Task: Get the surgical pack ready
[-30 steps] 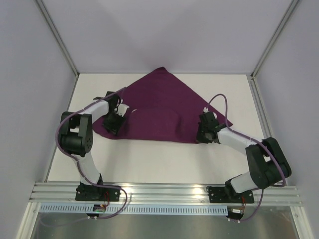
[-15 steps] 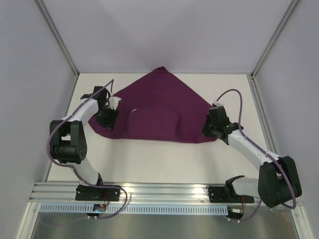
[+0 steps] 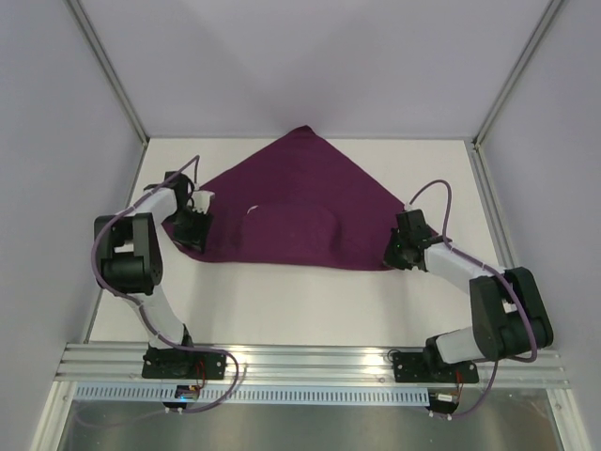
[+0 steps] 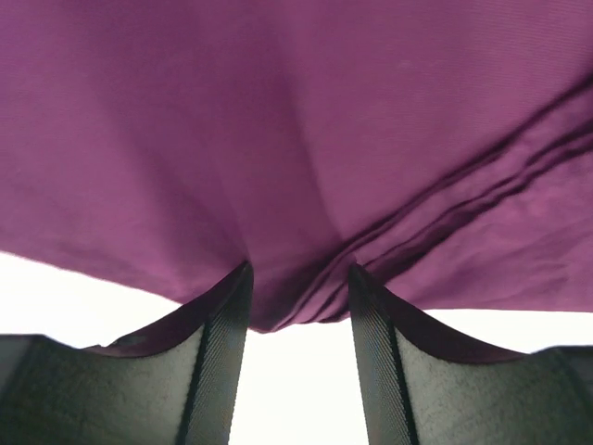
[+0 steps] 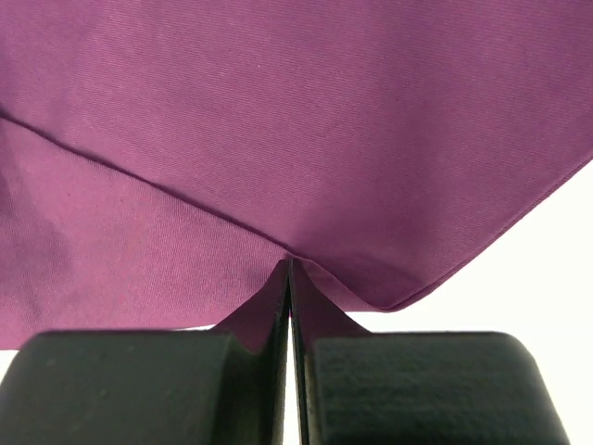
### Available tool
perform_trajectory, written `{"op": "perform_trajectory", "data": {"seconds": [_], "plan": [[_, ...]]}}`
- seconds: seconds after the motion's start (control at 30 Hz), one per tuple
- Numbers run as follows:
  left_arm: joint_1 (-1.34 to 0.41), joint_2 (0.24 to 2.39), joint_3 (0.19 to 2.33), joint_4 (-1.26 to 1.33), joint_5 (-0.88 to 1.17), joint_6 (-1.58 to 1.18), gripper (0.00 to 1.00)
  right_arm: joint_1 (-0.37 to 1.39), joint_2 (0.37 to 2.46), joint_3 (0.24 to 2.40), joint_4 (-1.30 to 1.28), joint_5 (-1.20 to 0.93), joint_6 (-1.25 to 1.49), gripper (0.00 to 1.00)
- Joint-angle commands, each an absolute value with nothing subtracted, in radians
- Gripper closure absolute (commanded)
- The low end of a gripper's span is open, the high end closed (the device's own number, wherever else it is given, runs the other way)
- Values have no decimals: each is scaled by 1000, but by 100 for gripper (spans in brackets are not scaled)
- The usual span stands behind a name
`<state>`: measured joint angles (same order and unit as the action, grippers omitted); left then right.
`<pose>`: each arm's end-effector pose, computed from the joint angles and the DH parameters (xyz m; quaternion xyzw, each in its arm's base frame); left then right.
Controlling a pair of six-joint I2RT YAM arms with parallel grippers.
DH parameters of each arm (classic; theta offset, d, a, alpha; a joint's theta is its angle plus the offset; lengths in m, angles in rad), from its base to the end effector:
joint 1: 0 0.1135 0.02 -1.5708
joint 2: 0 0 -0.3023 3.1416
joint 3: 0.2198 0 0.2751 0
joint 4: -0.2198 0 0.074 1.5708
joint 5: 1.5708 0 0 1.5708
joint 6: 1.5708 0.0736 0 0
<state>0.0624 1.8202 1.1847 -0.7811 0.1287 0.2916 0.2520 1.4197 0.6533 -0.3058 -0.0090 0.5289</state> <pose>0.3687 0.0136 0.1501 0.1187 0.9879 -0.0496 0.0870 0.2711 0.0705 0.1397 0.1326 0.9600 0.0979 0.2265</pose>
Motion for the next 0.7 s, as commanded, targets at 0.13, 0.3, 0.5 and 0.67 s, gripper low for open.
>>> {"op": "perform_trajectory", "data": {"seconds": [0.13,0.3,0.5,0.67], "plan": [[210,1741,1336,-752,138,195,40,258,1387,718,-351,-2,492,99],[356,1850,1529,-749,129,81,24,256,1361,758,-391,49,473,99],[362,2061,1702,-856,133,89,15,256,1376,784,-416,52,469,99],[360,2092,1663,-848,254,89,17,256,1376,795,-436,69,459,99]]}}
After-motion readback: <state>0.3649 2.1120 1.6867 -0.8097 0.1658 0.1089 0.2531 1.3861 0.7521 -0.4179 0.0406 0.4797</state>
